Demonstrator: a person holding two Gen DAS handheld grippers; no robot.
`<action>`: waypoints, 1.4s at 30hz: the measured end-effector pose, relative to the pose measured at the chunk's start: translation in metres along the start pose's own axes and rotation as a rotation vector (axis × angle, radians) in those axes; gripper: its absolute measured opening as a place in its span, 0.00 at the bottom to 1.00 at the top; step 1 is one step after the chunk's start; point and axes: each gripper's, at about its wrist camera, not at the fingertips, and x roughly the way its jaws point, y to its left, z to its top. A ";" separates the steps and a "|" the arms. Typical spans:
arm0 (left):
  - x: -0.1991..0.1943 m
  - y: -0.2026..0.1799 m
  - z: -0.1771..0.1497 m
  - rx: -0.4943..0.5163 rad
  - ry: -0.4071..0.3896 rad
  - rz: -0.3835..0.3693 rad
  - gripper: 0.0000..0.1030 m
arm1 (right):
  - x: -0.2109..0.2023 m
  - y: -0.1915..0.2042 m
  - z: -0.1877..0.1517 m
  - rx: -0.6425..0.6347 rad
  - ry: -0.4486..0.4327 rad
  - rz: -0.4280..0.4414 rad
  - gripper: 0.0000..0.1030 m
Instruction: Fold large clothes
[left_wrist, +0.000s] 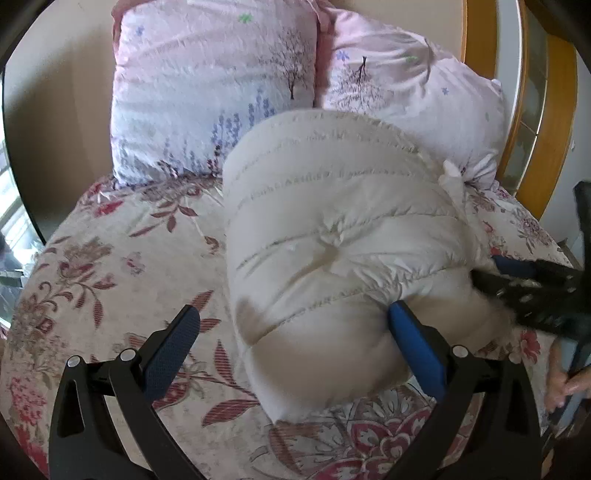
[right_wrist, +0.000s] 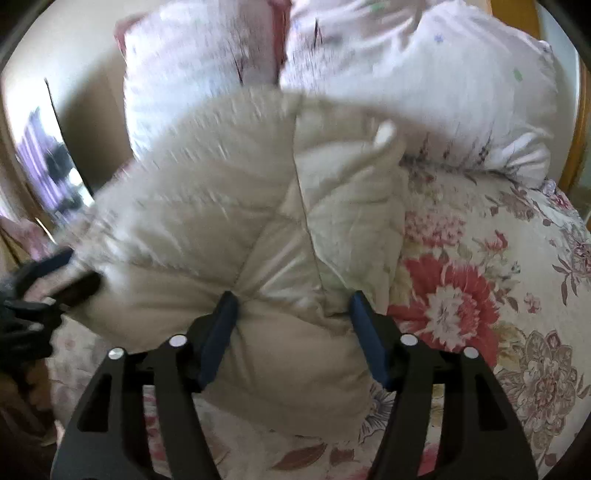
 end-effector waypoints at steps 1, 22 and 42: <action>0.000 0.000 -0.001 -0.006 -0.003 -0.001 0.99 | -0.001 0.001 0.001 0.011 -0.006 -0.005 0.64; -0.036 0.004 -0.054 -0.043 0.112 0.085 0.99 | -0.063 0.025 -0.054 0.069 -0.029 -0.074 0.98; -0.025 -0.004 -0.060 -0.038 0.216 0.101 0.99 | -0.042 0.034 -0.072 0.059 0.117 -0.106 0.98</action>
